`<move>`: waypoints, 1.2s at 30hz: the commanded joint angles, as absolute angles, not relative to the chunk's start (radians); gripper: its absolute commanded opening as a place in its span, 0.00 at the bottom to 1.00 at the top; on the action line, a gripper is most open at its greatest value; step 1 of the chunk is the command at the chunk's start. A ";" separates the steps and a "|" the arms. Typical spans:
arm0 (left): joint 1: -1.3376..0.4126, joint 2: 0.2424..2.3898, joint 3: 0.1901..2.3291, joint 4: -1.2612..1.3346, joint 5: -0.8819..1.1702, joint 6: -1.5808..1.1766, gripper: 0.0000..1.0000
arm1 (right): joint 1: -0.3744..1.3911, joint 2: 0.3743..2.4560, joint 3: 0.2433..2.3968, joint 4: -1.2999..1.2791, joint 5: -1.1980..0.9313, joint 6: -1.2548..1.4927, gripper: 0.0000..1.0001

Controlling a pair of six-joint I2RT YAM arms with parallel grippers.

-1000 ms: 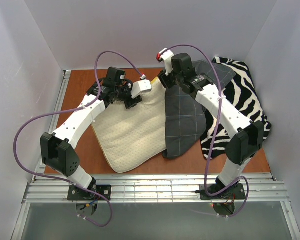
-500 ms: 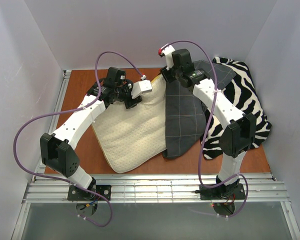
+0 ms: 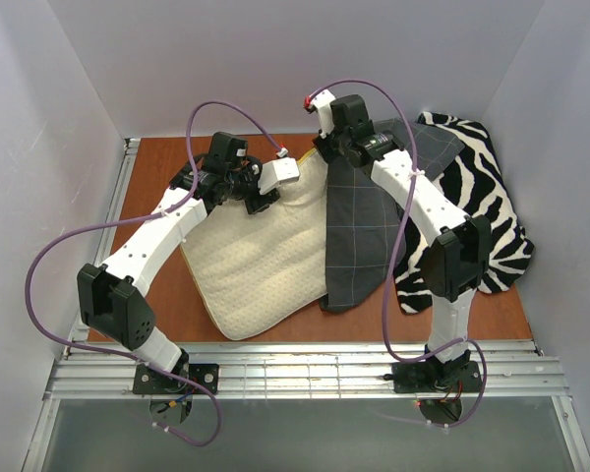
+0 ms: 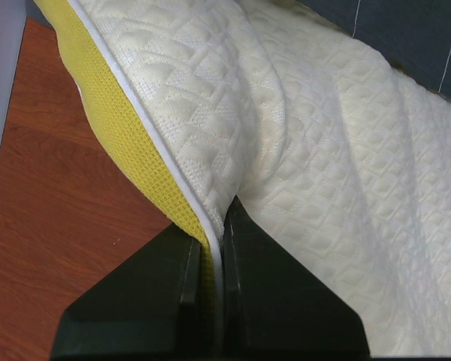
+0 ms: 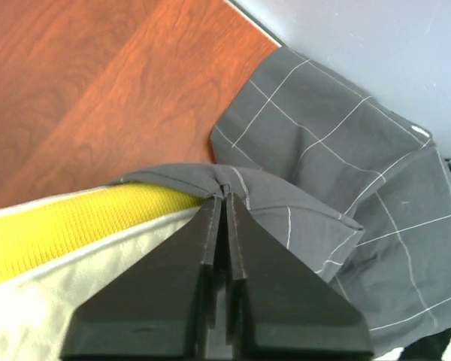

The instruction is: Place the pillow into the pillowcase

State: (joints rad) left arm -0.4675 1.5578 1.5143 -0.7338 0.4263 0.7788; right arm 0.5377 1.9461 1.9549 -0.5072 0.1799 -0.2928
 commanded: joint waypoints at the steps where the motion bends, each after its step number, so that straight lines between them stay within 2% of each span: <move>1: -0.477 1.479 1.546 -0.681 0.448 0.799 0.00 | 0.528 1.936 2.017 -0.548 0.135 -0.287 0.01; 3: -0.477 1.479 1.536 -0.675 0.452 0.789 0.00 | 0.522 1.907 2.016 -0.549 0.080 -0.249 0.01; 6: -0.477 1.465 1.499 -0.631 0.454 0.741 0.00 | 0.493 1.829 1.984 -0.529 -0.291 -0.158 0.01; 9: -0.477 1.457 1.488 -0.597 0.491 0.602 0.00 | 0.486 1.697 1.827 -0.366 -0.515 -0.022 0.01; 15: -0.468 1.316 1.303 -0.404 0.583 0.342 0.00 | 0.551 1.596 1.734 -0.259 -0.635 0.161 0.01; 20: -0.465 1.252 1.249 -0.247 0.637 0.249 0.00 | 0.690 1.528 1.612 -0.232 -0.629 0.230 0.01; 24: -0.449 1.194 1.212 -0.161 0.735 0.224 0.00 | 0.774 1.471 1.562 -0.238 -0.507 0.236 0.01; 27: -0.445 1.120 1.149 -0.129 0.776 0.251 0.00 | 0.720 1.453 1.607 -0.244 -0.369 0.167 0.01; 29: -0.430 1.100 1.141 -0.152 0.826 0.288 0.00 | 0.706 1.430 1.656 -0.239 -0.356 0.182 0.01; 33: -0.365 1.068 1.152 -0.173 0.955 0.265 0.00 | 0.825 1.367 1.695 -0.218 -0.410 0.192 0.01; 35: -0.362 1.060 1.146 -0.182 0.991 0.270 0.00 | 0.842 1.358 1.663 -0.228 -0.327 0.142 0.01; 36: -0.362 1.054 1.138 -0.196 1.009 0.276 0.00 | 0.810 1.365 1.617 -0.236 -0.208 0.096 0.01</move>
